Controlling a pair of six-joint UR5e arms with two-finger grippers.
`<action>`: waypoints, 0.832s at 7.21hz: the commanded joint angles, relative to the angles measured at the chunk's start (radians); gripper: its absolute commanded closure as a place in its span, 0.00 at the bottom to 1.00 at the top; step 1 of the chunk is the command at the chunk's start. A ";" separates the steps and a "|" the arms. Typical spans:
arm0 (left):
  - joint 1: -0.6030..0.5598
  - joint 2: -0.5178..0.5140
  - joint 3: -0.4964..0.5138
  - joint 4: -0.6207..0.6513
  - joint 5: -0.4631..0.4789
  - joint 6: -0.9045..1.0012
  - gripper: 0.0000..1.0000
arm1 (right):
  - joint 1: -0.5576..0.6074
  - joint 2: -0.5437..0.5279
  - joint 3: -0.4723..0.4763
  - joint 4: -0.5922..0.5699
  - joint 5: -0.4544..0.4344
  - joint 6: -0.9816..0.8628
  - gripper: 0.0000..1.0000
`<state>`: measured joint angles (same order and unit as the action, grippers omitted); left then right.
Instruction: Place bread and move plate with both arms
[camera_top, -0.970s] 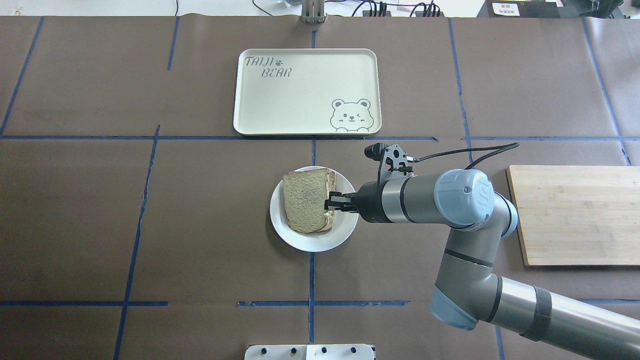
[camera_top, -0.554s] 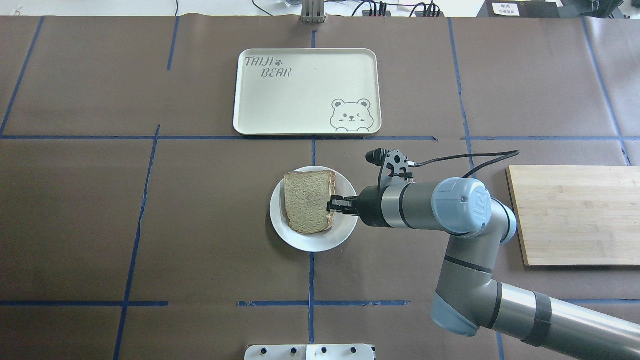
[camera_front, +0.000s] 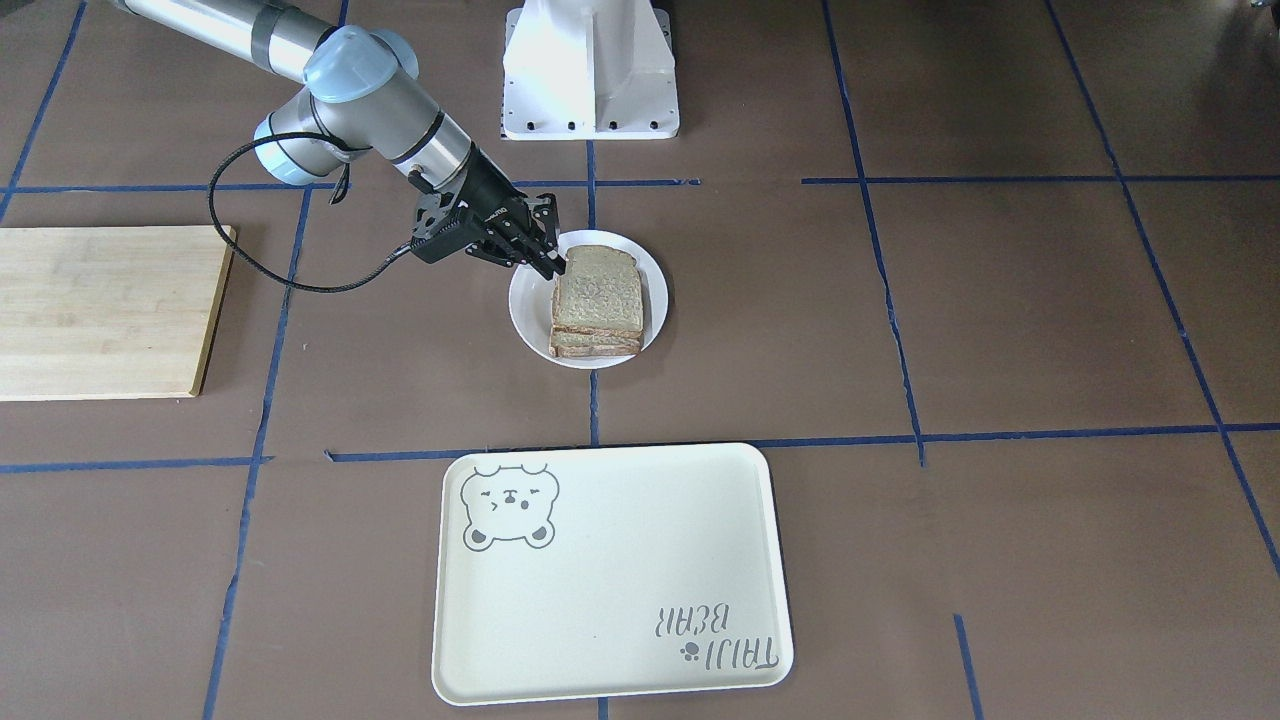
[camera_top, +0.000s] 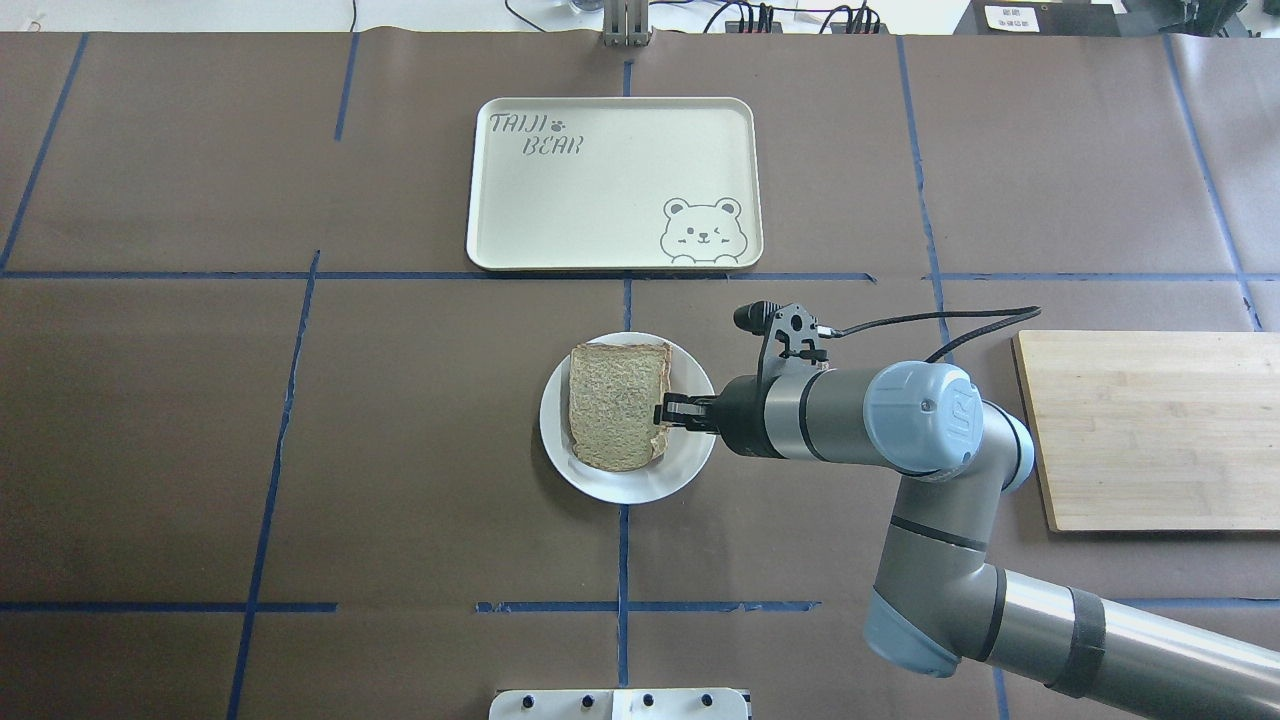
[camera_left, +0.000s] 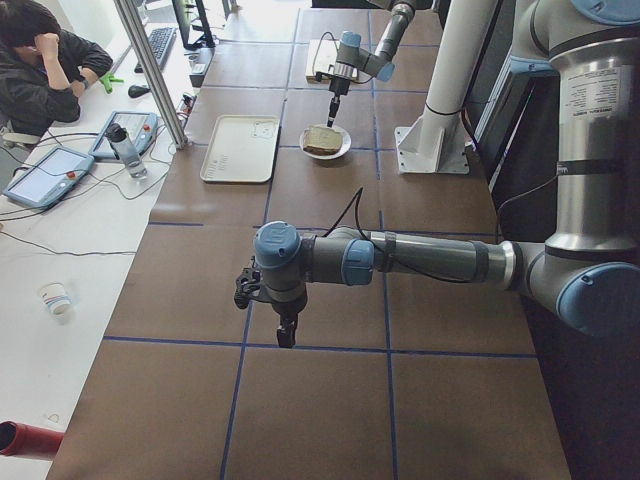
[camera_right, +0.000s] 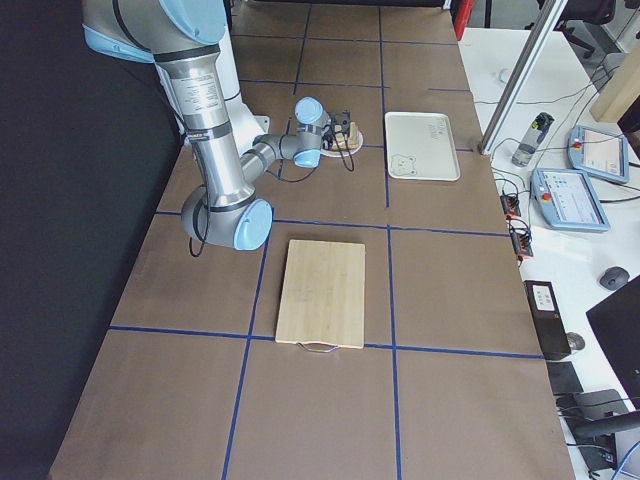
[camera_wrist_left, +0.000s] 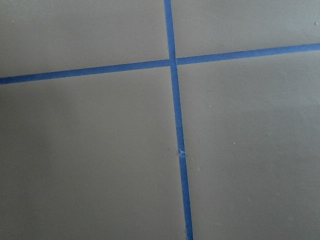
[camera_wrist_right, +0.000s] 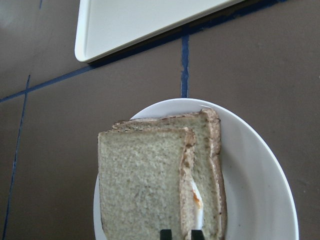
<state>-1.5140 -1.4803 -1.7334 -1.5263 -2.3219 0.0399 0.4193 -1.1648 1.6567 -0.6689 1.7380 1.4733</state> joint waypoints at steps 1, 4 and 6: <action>0.000 0.000 0.000 0.000 0.001 0.000 0.00 | 0.033 -0.003 0.000 -0.026 0.027 -0.020 0.00; 0.003 0.006 -0.041 0.002 0.001 0.000 0.00 | 0.279 0.016 0.035 -0.361 0.350 -0.213 0.00; 0.008 -0.014 -0.052 -0.003 0.006 -0.011 0.00 | 0.431 0.004 0.046 -0.548 0.483 -0.452 0.00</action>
<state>-1.5088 -1.4816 -1.7738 -1.5265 -2.3180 0.0348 0.7561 -1.1560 1.6952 -1.0993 2.1380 1.1727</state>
